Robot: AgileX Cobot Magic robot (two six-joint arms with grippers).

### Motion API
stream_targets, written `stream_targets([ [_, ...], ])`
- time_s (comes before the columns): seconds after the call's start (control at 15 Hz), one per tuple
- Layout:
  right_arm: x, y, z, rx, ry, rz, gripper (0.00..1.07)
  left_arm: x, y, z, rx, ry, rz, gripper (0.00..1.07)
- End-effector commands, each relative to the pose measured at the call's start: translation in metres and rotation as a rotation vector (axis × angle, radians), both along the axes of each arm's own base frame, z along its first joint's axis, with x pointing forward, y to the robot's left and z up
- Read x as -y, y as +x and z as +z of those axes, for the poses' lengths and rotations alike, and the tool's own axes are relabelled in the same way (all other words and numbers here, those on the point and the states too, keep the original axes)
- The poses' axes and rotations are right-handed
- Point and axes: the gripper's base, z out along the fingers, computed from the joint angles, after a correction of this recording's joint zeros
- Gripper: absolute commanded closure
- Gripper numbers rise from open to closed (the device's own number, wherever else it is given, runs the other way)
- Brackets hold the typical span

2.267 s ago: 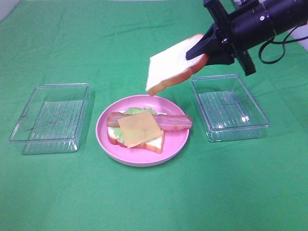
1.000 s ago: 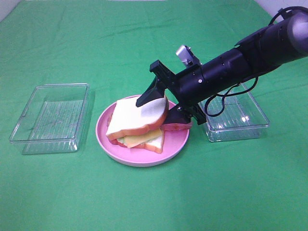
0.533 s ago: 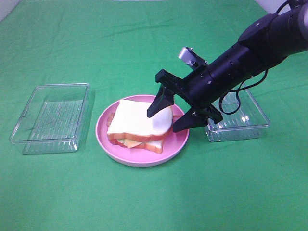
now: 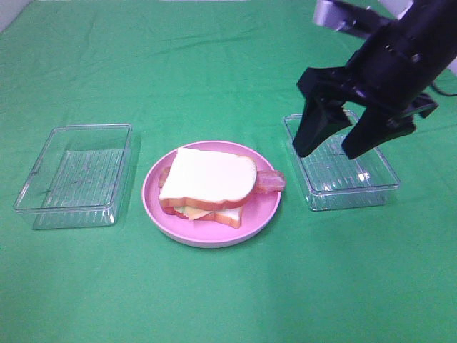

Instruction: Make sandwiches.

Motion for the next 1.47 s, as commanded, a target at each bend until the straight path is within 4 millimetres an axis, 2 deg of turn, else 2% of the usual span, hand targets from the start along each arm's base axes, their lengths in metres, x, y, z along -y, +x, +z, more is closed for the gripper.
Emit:
stream_targets([
  [0.07,0.019,-0.033,0.041,0.098,-0.049,-0.011,0.38,-0.001,-0.003,0.000,0.024,-0.021,0.001,0.18],
  [0.2,0.031,-0.067,0.074,0.179,-0.027,-0.001,0.38,-0.001,-0.003,0.000,0.024,-0.021,0.001,0.18],
  [0.33,0.047,-0.113,0.103,0.261,0.001,0.014,0.38,-0.001,-0.003,0.000,0.024,-0.021,0.001,0.18],
  [0.4,0.050,-0.120,0.107,0.274,0.005,0.016,0.38,-0.001,-0.003,0.000,0.024,-0.021,0.001,0.18],
  [0.47,0.061,-0.153,0.112,0.336,0.021,0.016,0.38,-0.001,-0.003,0.000,0.024,-0.021,0.001,0.18],
  [0.53,0.068,-0.169,0.108,0.365,0.020,0.013,0.38,-0.001,-0.003,0.000,0.024,-0.021,0.001,0.18],
  [0.6,0.068,-0.169,0.108,0.365,0.020,0.013,0.38,-0.001,-0.003,0.000,0.024,-0.021,0.001,0.18],
  [0.67,0.075,-0.185,0.100,0.390,0.010,0.009,0.38,-0.001,-0.003,0.000,0.024,-0.021,0.001,0.18],
  [0.73,0.089,-0.216,0.072,0.419,-0.016,0.001,0.38,-0.001,-0.003,0.000,0.024,-0.021,0.001,0.18],
  [0.8,0.094,-0.227,0.057,0.435,-0.027,-0.001,0.38,-0.001,-0.003,0.000,0.024,-0.021,0.001,0.18],
  [0.87,0.094,-0.227,0.057,0.435,-0.027,-0.001,0.38,-0.001,-0.003,0.000,0.024,-0.021,0.001,0.18],
  [0.93,0.099,-0.235,0.041,0.462,-0.034,-0.006,0.38,-0.001,-0.003,0.000,0.024,-0.021,0.001,0.18],
  [1.07,0.105,-0.251,-0.002,0.586,-0.027,0.032,0.38,-0.001,-0.003,0.000,0.024,-0.021,0.001,0.18],
  [1.13,0.105,-0.251,-0.002,0.586,-0.027,0.032,0.38,-0.001,-0.003,0.000,0.024,-0.021,0.001,0.18],
  [1.33,0.110,-0.263,-0.004,0.766,0.015,0.034,0.38,-0.001,-0.003,0.001,0.025,-0.022,0.001,0.18],
  [1.47,0.110,-0.263,-0.007,0.751,0.010,0.037,0.38,-0.001,-0.003,0.001,0.025,-0.022,0.001,0.18],
])
